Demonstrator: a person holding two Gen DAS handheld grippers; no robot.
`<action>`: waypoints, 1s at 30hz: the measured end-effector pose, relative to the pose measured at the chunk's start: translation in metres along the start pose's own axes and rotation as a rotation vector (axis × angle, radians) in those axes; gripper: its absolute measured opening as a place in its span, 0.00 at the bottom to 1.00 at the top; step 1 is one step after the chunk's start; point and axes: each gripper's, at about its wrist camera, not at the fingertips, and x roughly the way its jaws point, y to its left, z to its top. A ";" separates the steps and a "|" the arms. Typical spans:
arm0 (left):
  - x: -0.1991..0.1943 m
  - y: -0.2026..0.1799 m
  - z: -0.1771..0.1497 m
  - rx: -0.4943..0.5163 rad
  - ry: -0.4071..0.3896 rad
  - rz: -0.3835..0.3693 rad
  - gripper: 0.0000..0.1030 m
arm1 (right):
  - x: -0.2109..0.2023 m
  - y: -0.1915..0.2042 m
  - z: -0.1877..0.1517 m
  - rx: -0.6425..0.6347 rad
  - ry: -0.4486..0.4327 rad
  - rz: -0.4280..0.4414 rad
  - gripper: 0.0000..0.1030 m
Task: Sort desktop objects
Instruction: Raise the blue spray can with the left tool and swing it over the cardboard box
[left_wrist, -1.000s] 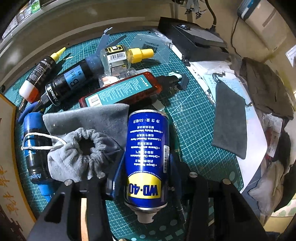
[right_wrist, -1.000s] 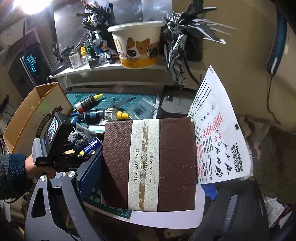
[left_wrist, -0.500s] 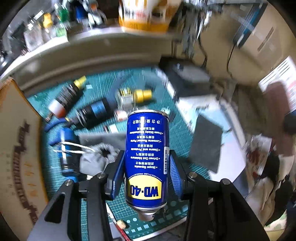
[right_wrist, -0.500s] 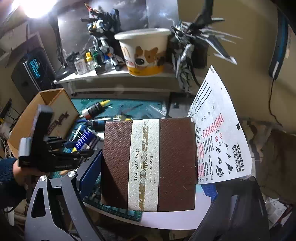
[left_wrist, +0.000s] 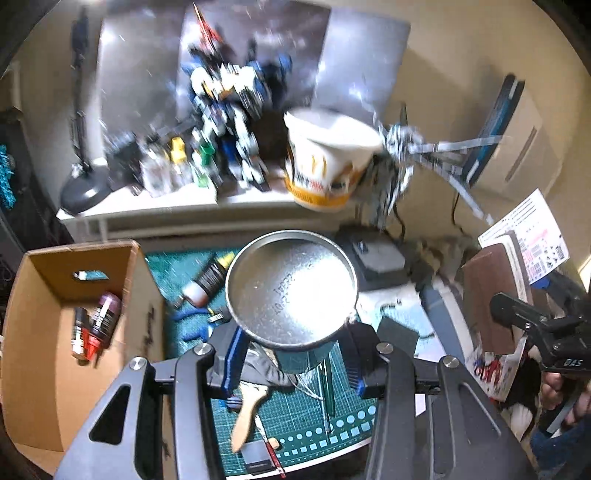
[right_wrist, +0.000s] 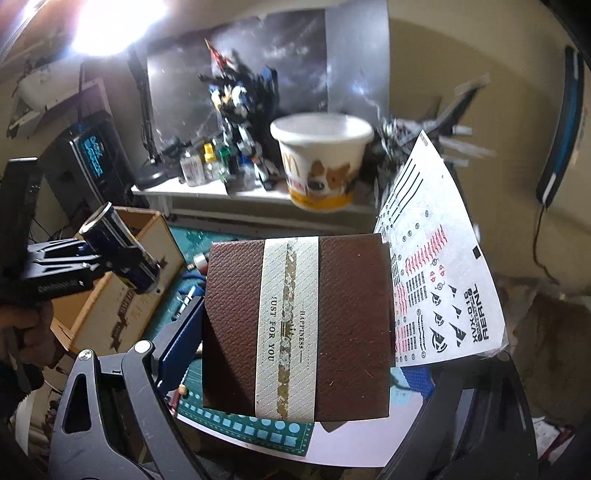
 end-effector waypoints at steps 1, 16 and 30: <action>-0.009 0.002 0.003 -0.004 -0.017 0.002 0.43 | -0.005 0.002 0.003 -0.001 -0.009 -0.002 0.89; -0.086 0.045 0.020 -0.058 -0.156 0.098 0.43 | -0.027 0.041 0.036 -0.036 -0.072 0.020 0.89; -0.115 0.083 0.017 -0.090 -0.179 0.149 0.43 | -0.011 0.086 0.056 -0.086 -0.074 0.067 0.89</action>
